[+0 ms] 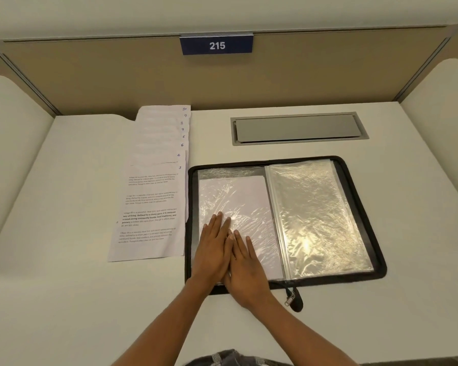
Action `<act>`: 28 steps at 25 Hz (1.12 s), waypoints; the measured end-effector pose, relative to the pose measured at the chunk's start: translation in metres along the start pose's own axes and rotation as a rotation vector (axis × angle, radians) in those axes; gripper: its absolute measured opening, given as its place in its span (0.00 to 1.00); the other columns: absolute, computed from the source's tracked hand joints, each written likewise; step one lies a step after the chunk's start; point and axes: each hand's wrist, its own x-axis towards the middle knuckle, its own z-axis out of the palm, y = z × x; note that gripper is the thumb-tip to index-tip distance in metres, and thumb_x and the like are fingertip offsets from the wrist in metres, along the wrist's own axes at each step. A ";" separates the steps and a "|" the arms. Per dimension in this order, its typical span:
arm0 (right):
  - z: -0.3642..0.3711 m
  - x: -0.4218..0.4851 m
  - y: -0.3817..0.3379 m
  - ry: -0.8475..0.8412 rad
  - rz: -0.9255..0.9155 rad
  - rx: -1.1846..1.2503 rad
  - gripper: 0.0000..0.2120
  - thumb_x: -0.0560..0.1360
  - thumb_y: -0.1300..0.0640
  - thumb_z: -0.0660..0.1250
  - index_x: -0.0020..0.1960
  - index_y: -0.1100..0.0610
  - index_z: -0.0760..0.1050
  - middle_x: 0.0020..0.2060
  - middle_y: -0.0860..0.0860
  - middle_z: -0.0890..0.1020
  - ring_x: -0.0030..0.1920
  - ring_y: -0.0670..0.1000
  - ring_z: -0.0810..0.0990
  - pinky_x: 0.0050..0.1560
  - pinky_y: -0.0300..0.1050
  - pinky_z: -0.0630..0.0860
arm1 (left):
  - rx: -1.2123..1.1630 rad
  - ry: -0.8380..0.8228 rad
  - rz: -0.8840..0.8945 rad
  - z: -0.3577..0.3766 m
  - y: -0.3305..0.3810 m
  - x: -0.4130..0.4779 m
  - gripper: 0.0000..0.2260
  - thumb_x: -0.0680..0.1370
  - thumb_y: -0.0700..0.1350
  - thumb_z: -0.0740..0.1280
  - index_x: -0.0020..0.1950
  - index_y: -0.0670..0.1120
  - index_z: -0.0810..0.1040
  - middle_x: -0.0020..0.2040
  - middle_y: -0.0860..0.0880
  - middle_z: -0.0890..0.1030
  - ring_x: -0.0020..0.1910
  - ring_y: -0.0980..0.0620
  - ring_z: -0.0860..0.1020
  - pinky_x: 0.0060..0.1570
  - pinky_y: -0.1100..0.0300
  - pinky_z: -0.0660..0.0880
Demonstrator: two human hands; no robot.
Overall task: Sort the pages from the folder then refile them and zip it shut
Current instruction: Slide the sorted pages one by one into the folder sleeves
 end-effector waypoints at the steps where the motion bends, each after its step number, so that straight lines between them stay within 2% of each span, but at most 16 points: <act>1: 0.003 -0.003 -0.002 0.013 0.004 -0.013 0.32 0.86 0.42 0.47 0.83 0.59 0.48 0.82 0.57 0.55 0.83 0.53 0.45 0.82 0.57 0.48 | -0.003 0.015 -0.001 0.001 -0.001 -0.001 0.24 0.88 0.55 0.47 0.85 0.52 0.56 0.85 0.54 0.51 0.83 0.61 0.43 0.83 0.54 0.44; 4: 0.007 -0.007 -0.003 0.050 0.006 -0.040 0.31 0.86 0.43 0.50 0.83 0.59 0.50 0.82 0.57 0.57 0.83 0.53 0.47 0.82 0.57 0.49 | -0.048 0.047 -0.018 0.004 -0.004 -0.003 0.23 0.89 0.52 0.51 0.84 0.51 0.57 0.85 0.54 0.52 0.83 0.61 0.45 0.83 0.54 0.46; 8: 0.011 -0.007 -0.003 0.105 -0.085 -0.053 0.31 0.86 0.46 0.54 0.83 0.61 0.50 0.81 0.60 0.58 0.83 0.56 0.52 0.80 0.57 0.51 | -0.149 0.027 -0.016 -0.005 -0.001 -0.007 0.23 0.89 0.52 0.51 0.84 0.52 0.56 0.85 0.56 0.50 0.82 0.63 0.43 0.83 0.54 0.46; 11: 0.014 0.001 -0.014 0.211 -0.050 0.179 0.28 0.86 0.46 0.54 0.82 0.57 0.52 0.78 0.58 0.66 0.80 0.55 0.62 0.80 0.54 0.59 | -0.144 0.125 0.010 -0.021 -0.013 -0.019 0.23 0.89 0.52 0.53 0.84 0.52 0.58 0.85 0.56 0.52 0.83 0.61 0.47 0.82 0.58 0.45; 13: 0.014 0.014 -0.028 0.230 0.030 0.307 0.26 0.85 0.46 0.57 0.80 0.55 0.58 0.75 0.56 0.72 0.75 0.54 0.70 0.77 0.53 0.66 | -0.097 0.197 0.005 -0.033 -0.033 -0.028 0.23 0.89 0.51 0.53 0.84 0.50 0.59 0.85 0.54 0.54 0.83 0.59 0.49 0.82 0.57 0.46; 16: 0.006 0.043 -0.054 0.170 0.167 0.436 0.24 0.85 0.44 0.56 0.77 0.53 0.66 0.73 0.51 0.73 0.72 0.50 0.72 0.75 0.44 0.66 | -0.060 0.250 -0.070 -0.052 -0.070 -0.040 0.24 0.88 0.52 0.53 0.84 0.50 0.59 0.85 0.54 0.55 0.84 0.58 0.49 0.83 0.54 0.46; 17: 0.005 0.054 -0.060 0.168 0.187 0.460 0.23 0.85 0.44 0.56 0.76 0.53 0.67 0.72 0.51 0.73 0.71 0.50 0.72 0.74 0.42 0.66 | -0.047 0.262 -0.098 -0.059 -0.082 -0.043 0.24 0.88 0.52 0.52 0.84 0.50 0.58 0.85 0.54 0.55 0.84 0.58 0.48 0.83 0.54 0.45; 19: 0.002 0.074 -0.073 0.173 0.202 0.490 0.21 0.85 0.44 0.56 0.73 0.52 0.69 0.68 0.49 0.75 0.67 0.48 0.74 0.70 0.43 0.72 | -0.023 0.278 -0.140 -0.072 -0.107 -0.048 0.25 0.88 0.53 0.52 0.85 0.50 0.57 0.85 0.54 0.53 0.84 0.58 0.47 0.83 0.53 0.45; 22: 0.002 0.096 -0.090 0.180 0.275 0.544 0.14 0.84 0.48 0.60 0.67 0.52 0.72 0.59 0.47 0.78 0.57 0.47 0.76 0.60 0.43 0.78 | 0.025 0.279 -0.184 -0.087 -0.137 -0.050 0.26 0.87 0.54 0.51 0.85 0.50 0.55 0.86 0.53 0.50 0.84 0.55 0.45 0.83 0.51 0.43; 25: 0.004 0.108 -0.104 0.234 0.404 0.565 0.08 0.82 0.51 0.66 0.59 0.52 0.74 0.50 0.46 0.77 0.47 0.47 0.78 0.48 0.42 0.79 | 0.076 0.249 -0.210 -0.088 -0.149 -0.050 0.27 0.87 0.54 0.48 0.86 0.49 0.52 0.86 0.51 0.48 0.84 0.53 0.43 0.83 0.49 0.44; 28: 0.005 0.116 -0.113 0.262 0.475 0.537 0.06 0.81 0.52 0.68 0.54 0.52 0.74 0.47 0.46 0.76 0.44 0.48 0.77 0.46 0.44 0.79 | 0.167 0.215 -0.216 -0.082 -0.151 -0.049 0.27 0.87 0.54 0.47 0.86 0.48 0.51 0.86 0.49 0.48 0.84 0.52 0.44 0.83 0.47 0.45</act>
